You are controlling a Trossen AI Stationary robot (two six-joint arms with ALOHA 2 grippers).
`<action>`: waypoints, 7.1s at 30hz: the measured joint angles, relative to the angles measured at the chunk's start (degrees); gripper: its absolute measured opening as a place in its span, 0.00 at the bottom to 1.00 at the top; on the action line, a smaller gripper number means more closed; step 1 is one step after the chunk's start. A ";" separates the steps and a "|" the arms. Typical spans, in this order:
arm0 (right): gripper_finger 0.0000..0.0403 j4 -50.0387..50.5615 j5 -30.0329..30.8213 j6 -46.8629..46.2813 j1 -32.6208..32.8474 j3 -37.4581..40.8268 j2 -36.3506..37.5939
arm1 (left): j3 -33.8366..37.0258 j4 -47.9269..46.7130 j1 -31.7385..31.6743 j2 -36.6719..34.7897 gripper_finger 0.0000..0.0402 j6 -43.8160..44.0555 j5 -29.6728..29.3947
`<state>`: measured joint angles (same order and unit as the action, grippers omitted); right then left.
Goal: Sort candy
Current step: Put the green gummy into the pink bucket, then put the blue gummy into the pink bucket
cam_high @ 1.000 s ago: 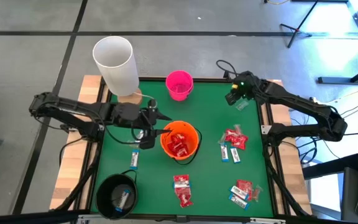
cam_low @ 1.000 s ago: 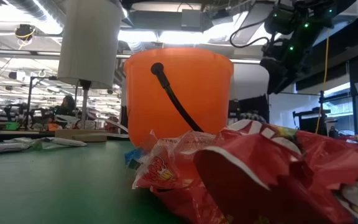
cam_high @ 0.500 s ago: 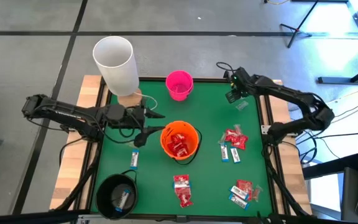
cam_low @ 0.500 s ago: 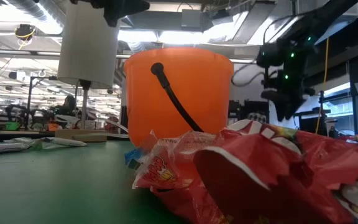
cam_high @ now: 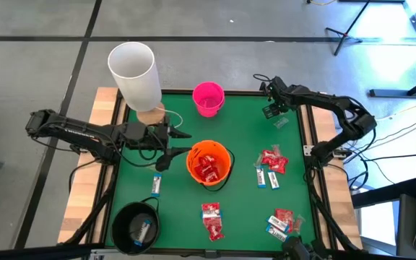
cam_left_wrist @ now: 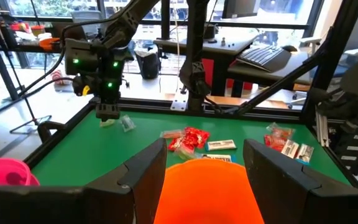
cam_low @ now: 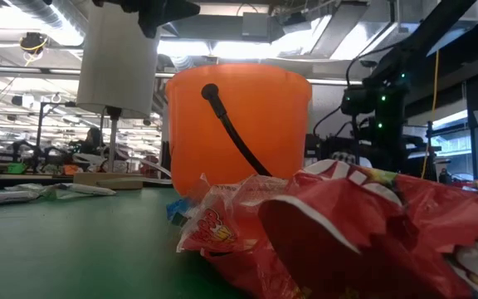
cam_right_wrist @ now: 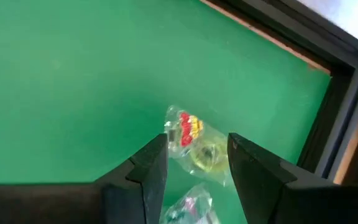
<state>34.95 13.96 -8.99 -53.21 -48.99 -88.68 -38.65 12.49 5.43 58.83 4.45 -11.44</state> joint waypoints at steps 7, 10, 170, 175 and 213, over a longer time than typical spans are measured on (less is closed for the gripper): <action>0.37 -0.58 -3.50 0.21 -0.48 -0.02 -2.18 | 0.00 0.00 0.02 0.00 0.51 1.26 0.59; 0.33 -0.51 -2.92 -1.00 -0.46 -0.02 -2.38 | 0.00 0.00 0.02 0.02 0.51 1.48 0.59; 0.03 1.08 3.38 -19.00 20.31 10.79 1.51 | 0.02 -1.97 3.23 0.05 0.51 4.65 -3.93; 0.01 1.71 4.48 -17.48 23.50 9.52 2.13 | 0.01 -2.89 3.26 0.04 0.51 5.97 -3.93; 0.00 -29.46 -26.72 -4.47 31.30 -12.28 11.33 | 0.02 -3.00 3.23 0.07 0.51 7.26 -5.94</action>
<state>5.49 -12.76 -13.46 -21.91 -61.28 -77.35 -38.63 9.49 8.67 58.89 11.72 -17.39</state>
